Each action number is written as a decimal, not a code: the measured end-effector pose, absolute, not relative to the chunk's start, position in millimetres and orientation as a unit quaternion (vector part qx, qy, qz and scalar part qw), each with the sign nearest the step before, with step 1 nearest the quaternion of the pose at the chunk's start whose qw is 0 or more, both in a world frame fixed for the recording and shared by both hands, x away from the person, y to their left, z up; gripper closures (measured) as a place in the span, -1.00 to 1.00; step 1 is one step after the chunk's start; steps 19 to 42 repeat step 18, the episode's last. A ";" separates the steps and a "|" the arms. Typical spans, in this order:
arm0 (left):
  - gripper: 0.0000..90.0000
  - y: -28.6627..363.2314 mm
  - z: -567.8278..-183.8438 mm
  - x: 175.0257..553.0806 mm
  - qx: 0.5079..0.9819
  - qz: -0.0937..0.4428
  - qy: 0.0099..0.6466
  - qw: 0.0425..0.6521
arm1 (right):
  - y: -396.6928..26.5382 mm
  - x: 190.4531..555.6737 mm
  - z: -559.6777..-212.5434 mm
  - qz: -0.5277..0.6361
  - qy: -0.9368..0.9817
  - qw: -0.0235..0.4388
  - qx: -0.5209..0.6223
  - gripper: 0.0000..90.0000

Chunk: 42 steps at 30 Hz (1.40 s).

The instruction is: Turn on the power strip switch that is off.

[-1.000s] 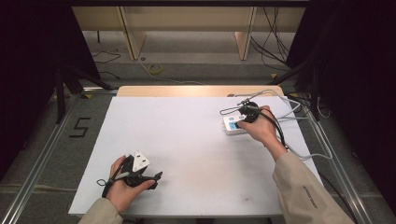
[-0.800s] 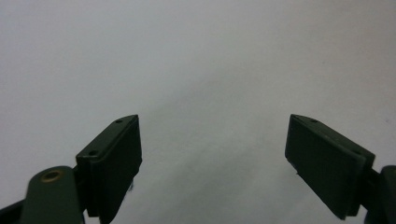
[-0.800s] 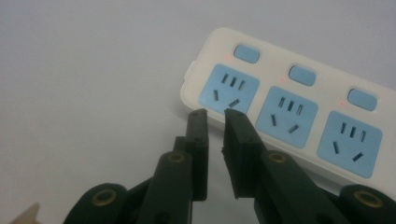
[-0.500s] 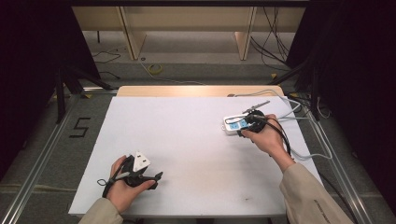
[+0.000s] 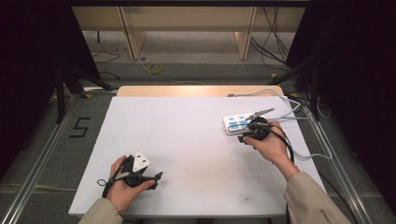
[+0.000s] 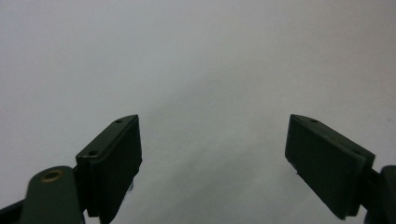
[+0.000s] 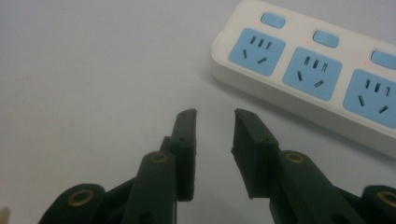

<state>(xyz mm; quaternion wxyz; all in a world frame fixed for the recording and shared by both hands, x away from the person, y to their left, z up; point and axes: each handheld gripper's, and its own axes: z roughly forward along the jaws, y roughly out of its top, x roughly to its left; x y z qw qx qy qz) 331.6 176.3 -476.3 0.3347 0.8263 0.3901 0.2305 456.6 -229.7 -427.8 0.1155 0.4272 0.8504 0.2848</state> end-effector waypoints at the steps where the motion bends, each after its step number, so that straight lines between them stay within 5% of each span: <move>1: -0.59 176.4 -476.4 331.7 0.826 0.231 0.390 0.334 | -230.9 453.9 -428.7 0.285 0.850 0.115 0.428 0.56; 18: -0.59 175.6 -477.0 333.5 0.822 0.230 0.396 0.338 | -244.2 412.0 -441.3 0.301 0.848 0.113 0.422 0.49; 42: -0.59 175.6 -477.0 333.5 0.822 0.230 0.396 0.338 | -244.2 412.0 -441.3 0.301 0.848 0.113 0.422 0.49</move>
